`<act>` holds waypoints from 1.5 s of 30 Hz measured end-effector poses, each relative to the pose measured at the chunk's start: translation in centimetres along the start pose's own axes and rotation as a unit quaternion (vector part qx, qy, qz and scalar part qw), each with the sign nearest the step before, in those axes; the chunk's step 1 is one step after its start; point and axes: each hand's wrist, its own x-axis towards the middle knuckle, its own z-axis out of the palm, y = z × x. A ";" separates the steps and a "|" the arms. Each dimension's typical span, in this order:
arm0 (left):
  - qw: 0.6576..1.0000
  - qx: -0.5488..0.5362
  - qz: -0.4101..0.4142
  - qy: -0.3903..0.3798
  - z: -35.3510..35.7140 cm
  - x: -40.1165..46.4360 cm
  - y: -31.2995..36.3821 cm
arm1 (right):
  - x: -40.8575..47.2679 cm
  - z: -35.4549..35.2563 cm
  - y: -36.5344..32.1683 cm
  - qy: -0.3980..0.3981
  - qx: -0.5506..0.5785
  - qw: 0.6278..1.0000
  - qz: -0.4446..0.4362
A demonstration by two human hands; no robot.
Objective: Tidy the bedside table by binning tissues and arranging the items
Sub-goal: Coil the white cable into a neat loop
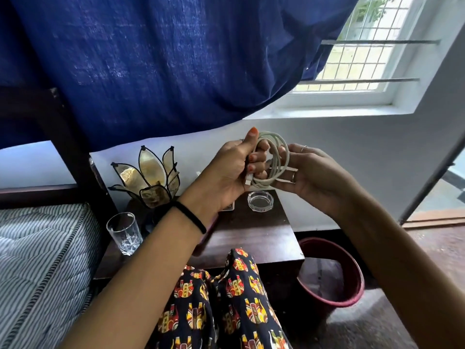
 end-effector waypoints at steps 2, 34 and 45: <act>0.998 0.031 0.006 0.046 -0.1 0.4 -0.4 | -0.1 -0.1 0.4 -0.003 0.023 1.000 0.012; 0.873 0.378 0.093 0.294 -6.4 4.8 -8.9 | 2.6 0.7 9.2 -0.053 0.060 0.995 -0.052; 0.884 0.387 -0.018 0.264 -10.1 5.5 -13.1 | 3.9 -0.5 15.1 0.082 -0.254 0.958 -0.107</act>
